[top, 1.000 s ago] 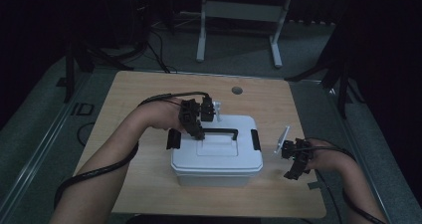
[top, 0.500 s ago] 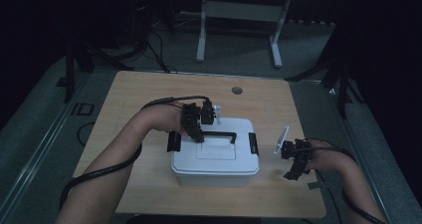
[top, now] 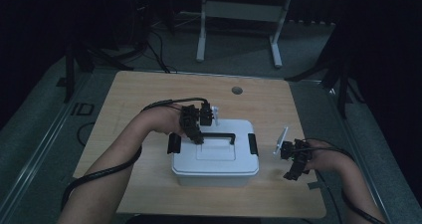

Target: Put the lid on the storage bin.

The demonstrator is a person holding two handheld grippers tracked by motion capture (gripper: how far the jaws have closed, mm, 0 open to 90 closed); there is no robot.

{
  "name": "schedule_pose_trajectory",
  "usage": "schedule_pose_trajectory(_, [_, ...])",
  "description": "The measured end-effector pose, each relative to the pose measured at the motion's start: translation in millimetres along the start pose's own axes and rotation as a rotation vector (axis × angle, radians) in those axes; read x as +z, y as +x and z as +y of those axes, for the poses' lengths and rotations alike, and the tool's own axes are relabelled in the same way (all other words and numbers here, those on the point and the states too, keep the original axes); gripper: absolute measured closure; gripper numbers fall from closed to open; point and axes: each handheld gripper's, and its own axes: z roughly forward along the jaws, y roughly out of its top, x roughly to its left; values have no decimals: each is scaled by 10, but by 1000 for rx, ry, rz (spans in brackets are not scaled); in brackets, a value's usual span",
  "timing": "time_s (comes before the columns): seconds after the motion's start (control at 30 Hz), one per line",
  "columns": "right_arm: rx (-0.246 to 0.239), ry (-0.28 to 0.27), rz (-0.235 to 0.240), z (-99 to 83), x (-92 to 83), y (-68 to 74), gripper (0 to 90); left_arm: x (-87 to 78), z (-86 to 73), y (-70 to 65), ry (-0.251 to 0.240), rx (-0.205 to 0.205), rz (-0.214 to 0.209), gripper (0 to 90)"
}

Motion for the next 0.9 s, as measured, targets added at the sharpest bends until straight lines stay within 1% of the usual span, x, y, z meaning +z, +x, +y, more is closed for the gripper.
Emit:
schedule_pose_trajectory(0.07, [-5,-2,1,11,1,5,142,1,0,6,0,-6,-7,831])
schedule_pose_trajectory(0.13, [-7,-2,0,19,-1,11,143,-5,15,-2,3,-1,4,820])
schedule_pose_trajectory(0.17, [-8,-2,1,21,-2,11,142,-7,25,-9,-6,-4,6,732])
schedule_pose_trajectory(0.2, [-9,-2,0,22,-2,10,143,-10,35,-17,0,0,19,643])
schedule_pose_trajectory(0.23, [-8,0,-1,22,-3,9,143,-15,44,-17,1,-6,32,612])
schedule_pose_trajectory(0.3, [-6,-2,-1,22,-7,8,142,-33,51,-1,-18,-29,54,482])
schedule_pose_trajectory(0.33, [-6,-2,-2,22,-8,9,143,-40,54,5,-20,-38,58,420])
schedule_pose_trajectory(0.4, [-9,-2,-2,21,-10,10,142,-54,58,9,-30,-47,79,341])
schedule_pose_trajectory(0.43, [-7,-2,-2,20,-13,10,142,-61,57,16,-32,-54,76,303])
schedule_pose_trajectory(0.47, [-6,-3,-3,18,-16,10,142,-68,54,19,-32,-56,82,247])
schedule_pose_trajectory(0.53, [-6,-2,-4,15,-22,7,142,-84,39,25,-42,-67,89,230])
schedule_pose_trajectory(0.57, [-6,-2,-6,14,-24,7,142,-91,30,26,-48,-64,101,181])
schedule_pose_trajectory(0.6, [-7,-3,-7,13,-27,5,143,-107,16,28,-56,-58,117,150])
schedule_pose_trajectory(0.73, [1,-9,-8,10,-33,0,142,-173,-49,45,-117,-66,141,129])
schedule_pose_trajectory(0.8, [2,-11,-8,13,-32,-1,143,-198,-83,38,-140,-78,139,102])
schedule_pose_trajectory(0.83, [1,-12,-9,16,-32,0,142,-219,-116,37,-161,-87,138,90])
schedule_pose_trajectory(0.9, [1,-13,-10,23,-30,1,143,-232,-145,36,-176,-99,131,80])
